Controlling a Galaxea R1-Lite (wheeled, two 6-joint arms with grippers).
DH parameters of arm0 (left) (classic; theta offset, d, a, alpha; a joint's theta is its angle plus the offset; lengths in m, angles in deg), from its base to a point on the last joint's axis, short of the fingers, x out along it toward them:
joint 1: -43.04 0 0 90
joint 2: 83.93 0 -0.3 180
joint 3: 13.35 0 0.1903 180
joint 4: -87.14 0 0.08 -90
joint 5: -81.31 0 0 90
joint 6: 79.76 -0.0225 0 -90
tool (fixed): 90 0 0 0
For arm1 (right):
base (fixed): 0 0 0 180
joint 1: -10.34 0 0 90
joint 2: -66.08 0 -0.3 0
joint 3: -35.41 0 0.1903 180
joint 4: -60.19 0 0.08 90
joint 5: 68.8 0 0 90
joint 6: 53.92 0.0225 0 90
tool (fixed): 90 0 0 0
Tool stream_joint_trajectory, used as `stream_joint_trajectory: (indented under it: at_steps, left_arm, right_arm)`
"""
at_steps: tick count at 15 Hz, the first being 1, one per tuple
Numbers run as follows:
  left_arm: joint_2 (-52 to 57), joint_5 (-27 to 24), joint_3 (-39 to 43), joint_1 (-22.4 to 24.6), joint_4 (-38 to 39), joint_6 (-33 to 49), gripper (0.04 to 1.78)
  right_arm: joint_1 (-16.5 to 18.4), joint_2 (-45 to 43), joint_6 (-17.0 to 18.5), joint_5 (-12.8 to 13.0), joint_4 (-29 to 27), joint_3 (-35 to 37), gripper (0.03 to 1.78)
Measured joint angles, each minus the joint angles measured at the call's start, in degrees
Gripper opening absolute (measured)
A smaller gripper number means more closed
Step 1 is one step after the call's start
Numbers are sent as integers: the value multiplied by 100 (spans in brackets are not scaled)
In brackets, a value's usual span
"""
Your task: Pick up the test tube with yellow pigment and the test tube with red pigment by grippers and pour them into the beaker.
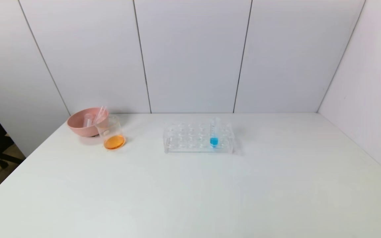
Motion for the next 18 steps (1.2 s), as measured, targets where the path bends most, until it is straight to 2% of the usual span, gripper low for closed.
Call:
stream_joint_trajectory:
  at_steps: [2, 4, 9, 13, 18]
  left_arm:
    - [551, 94, 50, -117, -574, -80, 176]
    - [1069, 433, 227, -132, -1095, -301, 176]
    - [1692, 1925, 1663, -123, -1353, -733, 176]
    - [1771, 2423, 3040, -121, -1428, -746, 176]
    - [1774, 2570, 3273, -121, -1451, -399, 176]
  right_arm:
    - [0, 0, 0, 0, 2, 0, 171]
    - [0, 0, 1, 1, 2, 0, 171]
    - [0, 0, 1, 0, 2, 0, 171]
    - [0, 0, 1, 0, 2, 0, 171]
    - [0, 0, 0, 0, 2, 0, 171]
